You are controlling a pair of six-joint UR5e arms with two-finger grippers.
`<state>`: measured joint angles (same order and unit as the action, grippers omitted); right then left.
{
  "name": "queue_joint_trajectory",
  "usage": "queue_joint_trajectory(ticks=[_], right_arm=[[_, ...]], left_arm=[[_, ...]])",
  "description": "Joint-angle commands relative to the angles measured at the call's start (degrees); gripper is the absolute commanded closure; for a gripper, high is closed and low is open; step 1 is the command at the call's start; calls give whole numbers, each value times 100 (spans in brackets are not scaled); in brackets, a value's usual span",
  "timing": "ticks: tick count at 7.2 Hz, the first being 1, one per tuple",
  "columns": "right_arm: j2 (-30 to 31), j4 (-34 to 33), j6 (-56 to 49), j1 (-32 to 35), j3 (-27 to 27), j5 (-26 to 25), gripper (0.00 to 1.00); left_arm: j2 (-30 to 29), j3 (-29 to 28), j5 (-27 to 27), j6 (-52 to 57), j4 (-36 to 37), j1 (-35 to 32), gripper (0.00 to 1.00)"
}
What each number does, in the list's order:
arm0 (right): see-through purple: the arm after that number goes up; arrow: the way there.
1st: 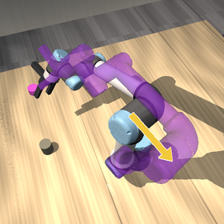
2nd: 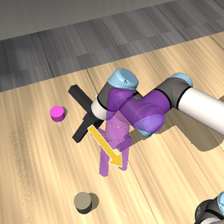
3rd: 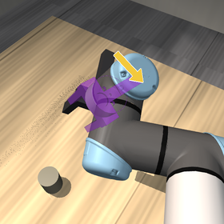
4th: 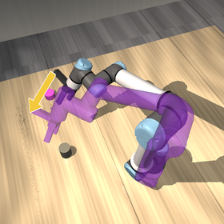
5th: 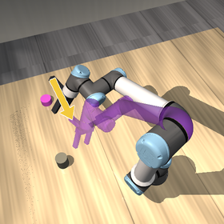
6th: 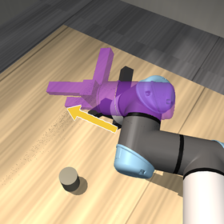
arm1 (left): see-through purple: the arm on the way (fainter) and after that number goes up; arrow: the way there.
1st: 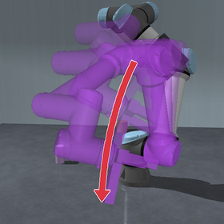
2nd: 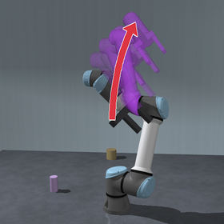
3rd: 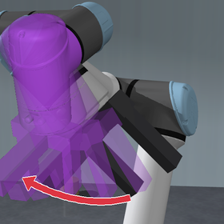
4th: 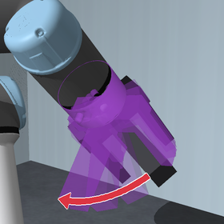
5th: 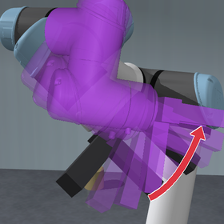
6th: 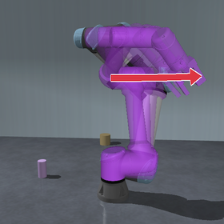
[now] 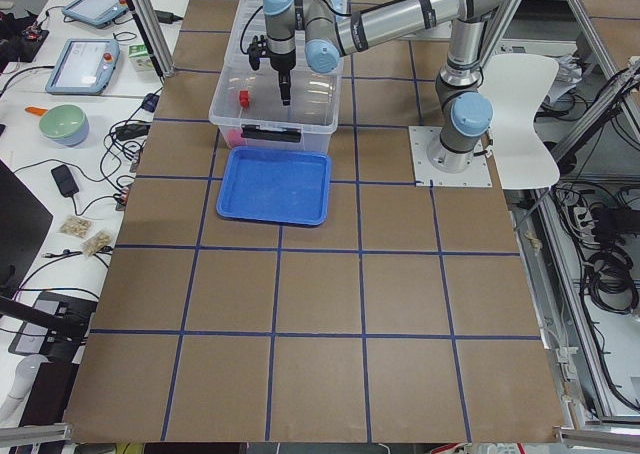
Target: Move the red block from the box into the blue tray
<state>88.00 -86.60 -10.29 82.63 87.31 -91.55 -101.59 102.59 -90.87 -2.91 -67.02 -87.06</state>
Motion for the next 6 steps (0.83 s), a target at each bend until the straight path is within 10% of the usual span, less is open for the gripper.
queue_joint_trajectory(ticks=[1, 6], right_arm=[[-28, -14, -77, 16, 23, -90, 0], [-46, -6, -236, -344, 111, -108, 0]], left_arm=[[-28, 339, 8, -157, 267, -13, 0], [-282, 700, 61, -167, 881, 40, 0]])
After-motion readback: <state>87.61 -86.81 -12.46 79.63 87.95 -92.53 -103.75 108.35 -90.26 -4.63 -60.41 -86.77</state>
